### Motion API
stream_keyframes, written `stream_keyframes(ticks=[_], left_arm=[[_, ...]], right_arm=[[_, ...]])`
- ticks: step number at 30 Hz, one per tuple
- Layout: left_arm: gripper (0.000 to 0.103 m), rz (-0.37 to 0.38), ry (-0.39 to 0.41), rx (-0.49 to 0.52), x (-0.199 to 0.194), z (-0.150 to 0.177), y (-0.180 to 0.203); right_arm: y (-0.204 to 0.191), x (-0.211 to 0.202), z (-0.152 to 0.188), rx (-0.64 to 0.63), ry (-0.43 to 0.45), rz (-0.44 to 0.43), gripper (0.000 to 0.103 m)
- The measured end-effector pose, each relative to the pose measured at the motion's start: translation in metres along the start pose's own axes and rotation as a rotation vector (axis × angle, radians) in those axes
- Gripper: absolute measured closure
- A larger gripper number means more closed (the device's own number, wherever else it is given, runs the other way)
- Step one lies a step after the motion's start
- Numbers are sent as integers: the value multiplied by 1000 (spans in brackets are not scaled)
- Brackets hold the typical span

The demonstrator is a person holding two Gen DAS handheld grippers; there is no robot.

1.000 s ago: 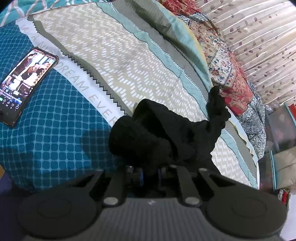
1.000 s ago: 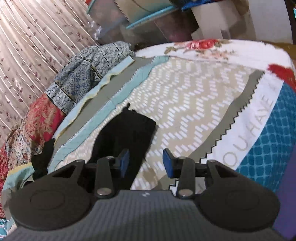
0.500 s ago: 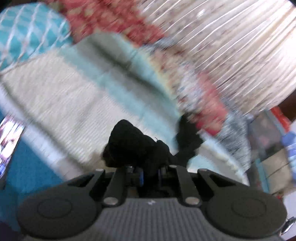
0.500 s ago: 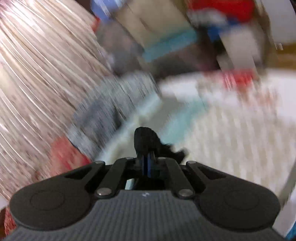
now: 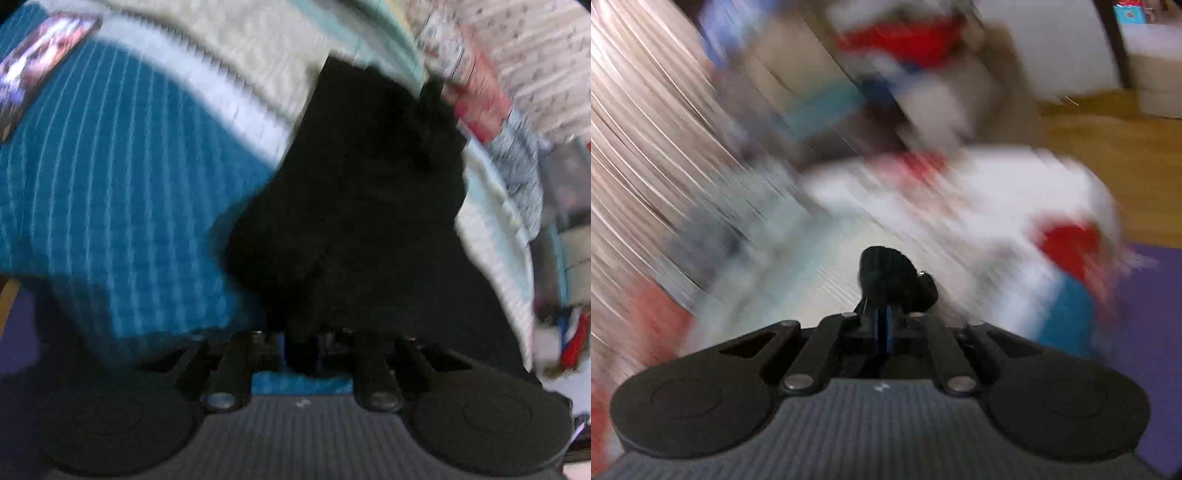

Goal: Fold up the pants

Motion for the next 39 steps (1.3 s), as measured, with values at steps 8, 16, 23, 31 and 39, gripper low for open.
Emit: stream_keyframes(ticks=[8, 16, 23, 31, 39], left_arm=[[63, 18, 256, 163, -94, -29, 3], [19, -193, 530, 511, -80, -123, 70], [7, -101, 433, 684, 22, -164, 118], [30, -17, 384, 601, 71, -189, 103], [93, -37, 412, 509, 78, -200, 93]], right_arm=[[33, -58, 23, 35, 209, 84, 43], [-132, -75, 4, -287, 221, -262, 43], [-340, 24, 53, -505, -92, -515, 43], [-490, 190, 129, -446, -306, -526, 42], [-501, 270, 168, -371, -331, -543, 45]])
Point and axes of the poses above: each gripper's, at about its wrist camera, not at the fingertips, and x roughly the way its jaws point, y to its right, z to its underside, the point moved 3 cm from there along x, roughly the way its jaws point
